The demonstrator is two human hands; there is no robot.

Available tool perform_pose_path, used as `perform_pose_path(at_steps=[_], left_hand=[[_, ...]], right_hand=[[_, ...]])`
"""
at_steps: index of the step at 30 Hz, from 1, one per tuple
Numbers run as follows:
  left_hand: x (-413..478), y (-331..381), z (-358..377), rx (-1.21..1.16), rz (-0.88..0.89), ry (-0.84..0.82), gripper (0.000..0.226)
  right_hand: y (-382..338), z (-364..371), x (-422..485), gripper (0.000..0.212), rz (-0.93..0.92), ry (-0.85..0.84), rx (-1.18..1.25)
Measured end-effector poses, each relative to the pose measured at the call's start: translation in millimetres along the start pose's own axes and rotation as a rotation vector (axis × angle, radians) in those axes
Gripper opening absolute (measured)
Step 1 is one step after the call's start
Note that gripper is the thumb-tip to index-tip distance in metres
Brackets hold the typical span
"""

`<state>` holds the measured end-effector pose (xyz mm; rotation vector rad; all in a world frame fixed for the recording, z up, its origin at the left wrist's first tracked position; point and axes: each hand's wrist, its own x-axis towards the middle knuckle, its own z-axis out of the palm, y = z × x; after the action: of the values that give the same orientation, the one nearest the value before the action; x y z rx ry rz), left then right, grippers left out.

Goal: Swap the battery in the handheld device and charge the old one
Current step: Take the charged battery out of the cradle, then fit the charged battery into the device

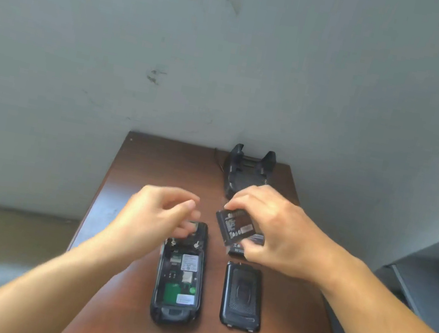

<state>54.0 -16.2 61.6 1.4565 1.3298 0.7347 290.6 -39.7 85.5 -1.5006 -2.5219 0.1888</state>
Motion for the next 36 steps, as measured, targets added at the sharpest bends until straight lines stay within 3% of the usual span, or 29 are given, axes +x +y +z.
perform_pose_path(at_steps=[5, 14, 18, 24, 36], left_hand=[[-66.6, -4.4, -10.2, -0.374, -0.191, -0.068, 0.029], [-98.0, -16.3, -10.5, -0.438, -0.203, -0.113, 0.013], [-97.4, -21.2, -2.7, -0.471, -0.220, -0.059, 0.020], [-99.1, -18.2, 6.8, -0.543, -0.166, -0.005, 0.036], [-98.2, -36.5, 11.4, -0.497, -0.175, 0.009, 0.041]], right_hand=[[-50.4, 8.9, -11.1, 0.052, -0.163, -0.017, -0.055], [-88.1, 8.2, -18.6, 0.055, -0.238, -0.026, -0.129], [-91.7, 13.3, -36.2, 0.053, -0.116, 0.040, -0.029], [-115.3, 53.5, -87.1, 0.054, 0.302, 0.366, 0.454], [-112.2, 105.7, -82.0, 0.042, 0.403, 0.564, 0.670]])
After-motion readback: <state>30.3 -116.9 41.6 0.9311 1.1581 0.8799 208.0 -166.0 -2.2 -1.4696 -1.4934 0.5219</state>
